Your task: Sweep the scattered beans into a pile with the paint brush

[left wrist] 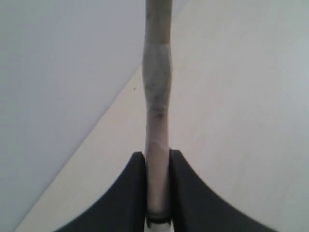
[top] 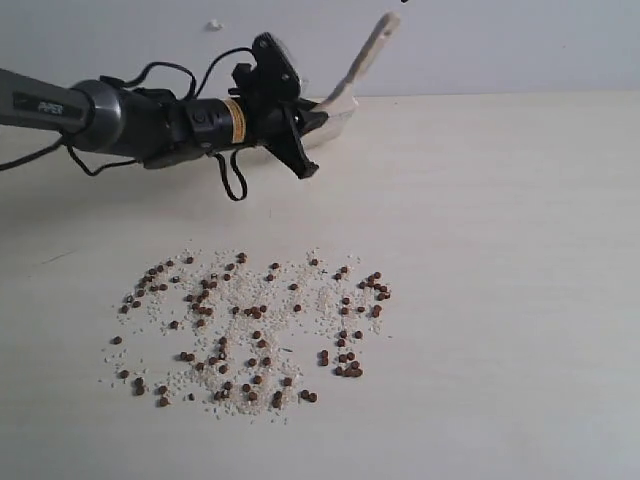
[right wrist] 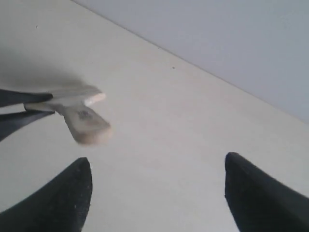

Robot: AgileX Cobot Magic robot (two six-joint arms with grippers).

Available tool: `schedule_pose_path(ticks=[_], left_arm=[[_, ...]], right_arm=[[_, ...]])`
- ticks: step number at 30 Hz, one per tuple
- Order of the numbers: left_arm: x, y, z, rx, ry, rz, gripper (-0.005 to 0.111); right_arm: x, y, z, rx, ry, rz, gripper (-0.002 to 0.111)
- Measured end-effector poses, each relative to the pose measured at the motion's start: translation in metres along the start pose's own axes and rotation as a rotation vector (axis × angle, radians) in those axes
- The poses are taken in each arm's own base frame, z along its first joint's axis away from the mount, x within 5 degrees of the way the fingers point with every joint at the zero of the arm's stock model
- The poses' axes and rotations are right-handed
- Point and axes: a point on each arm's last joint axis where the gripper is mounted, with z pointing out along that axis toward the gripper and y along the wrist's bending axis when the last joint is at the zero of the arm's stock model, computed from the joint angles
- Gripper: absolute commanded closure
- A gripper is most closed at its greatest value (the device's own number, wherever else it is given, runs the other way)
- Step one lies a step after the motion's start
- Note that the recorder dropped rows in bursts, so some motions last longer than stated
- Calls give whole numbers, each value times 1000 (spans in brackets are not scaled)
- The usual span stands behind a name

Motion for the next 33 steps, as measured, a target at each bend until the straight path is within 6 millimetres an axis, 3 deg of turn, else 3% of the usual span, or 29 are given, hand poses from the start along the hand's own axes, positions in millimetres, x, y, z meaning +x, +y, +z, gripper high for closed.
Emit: schedule_pose_path(ticks=[4,9,14,18,27,33], left_arm=[[-5,26,-26,-62,47,-115,107],[8,44,-71,-79,60,-273,107],[16,48,-113,-41,68,-431,107],[21,46,-139,48,80,-437,107],[-2,24,-159,413,-174,-430,107],[1,15,-164,515,-134,-377,107]], right_arm=[[11,0,-8,1,33,-5,45],[30,7,-6,-57,106,-9,45],[59,43,13,-404,185,-105,45],[74,71,17,-699,150,-142,45],[95,96,-2,-966,-186,-364,45],[103,86,2,-948,-309,-399,45]])
